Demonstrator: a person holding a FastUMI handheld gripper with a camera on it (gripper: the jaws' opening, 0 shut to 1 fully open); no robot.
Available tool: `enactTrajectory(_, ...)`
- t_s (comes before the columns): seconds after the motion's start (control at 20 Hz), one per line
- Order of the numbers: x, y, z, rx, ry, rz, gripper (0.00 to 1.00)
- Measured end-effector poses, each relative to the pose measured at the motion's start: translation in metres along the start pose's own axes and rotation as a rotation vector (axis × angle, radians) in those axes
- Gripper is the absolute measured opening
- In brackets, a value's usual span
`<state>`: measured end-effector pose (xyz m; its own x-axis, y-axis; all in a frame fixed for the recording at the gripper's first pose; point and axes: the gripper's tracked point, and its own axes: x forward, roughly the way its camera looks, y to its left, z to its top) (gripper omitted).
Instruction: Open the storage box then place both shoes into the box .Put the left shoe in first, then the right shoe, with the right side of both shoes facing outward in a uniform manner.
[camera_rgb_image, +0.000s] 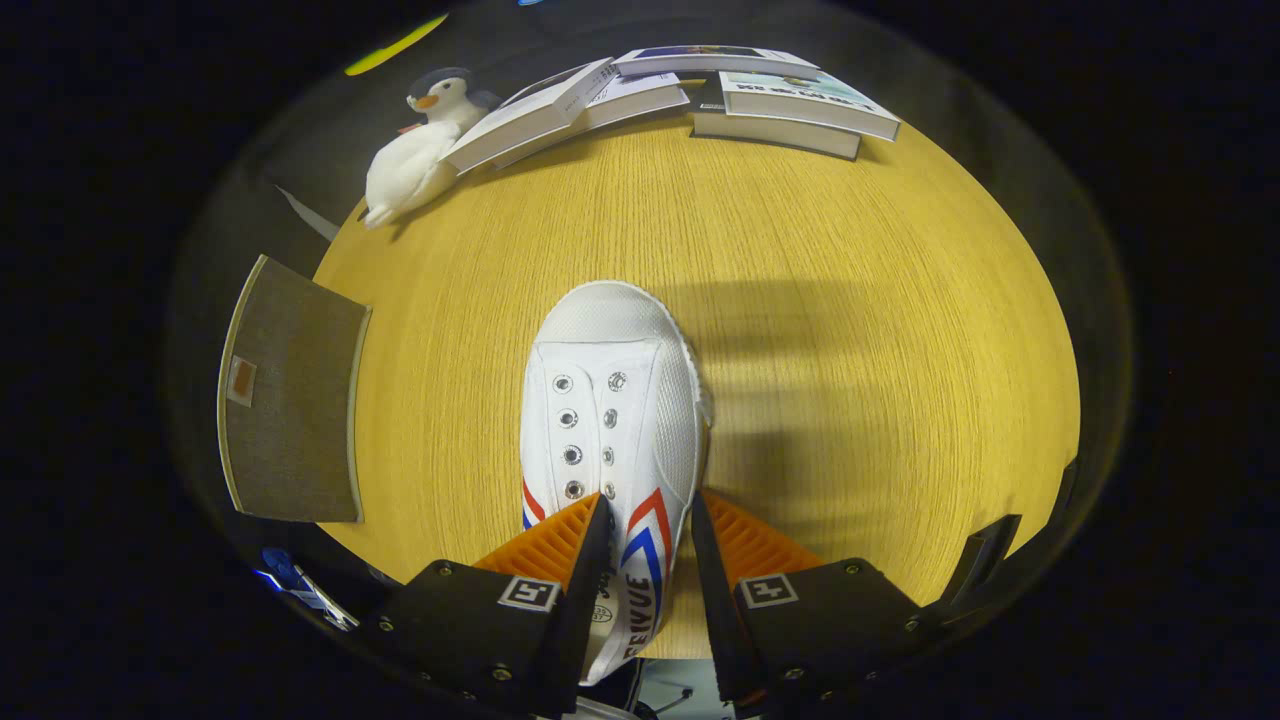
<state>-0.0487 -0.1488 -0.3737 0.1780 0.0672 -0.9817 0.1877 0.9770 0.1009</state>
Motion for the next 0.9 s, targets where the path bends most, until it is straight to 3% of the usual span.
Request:
enactTrajectory(0.05, 0.0, -0.003, 0.004, 0.021, -0.011, -0.013, 0.51)
enactTrajectory(0.15, -0.002, -0.002, 0.002, 0.02, -0.01, -0.009, 0.31)
enactTrajectory(0.2, 0.006, -0.007, 0.008, 0.068, -0.062, -0.026, 0.32)
enactTrajectory(0.25, -0.003, -0.006, 0.007, 0.087, -0.052, -0.017, 0.02)
enactTrajectory(0.6, -0.022, -0.003, 0.006, 0.203, -0.101, 0.037, 0.01)
enactTrajectory(0.9, -0.052, 0.023, 0.014, 0.217, -0.137, 0.064, 0.01)
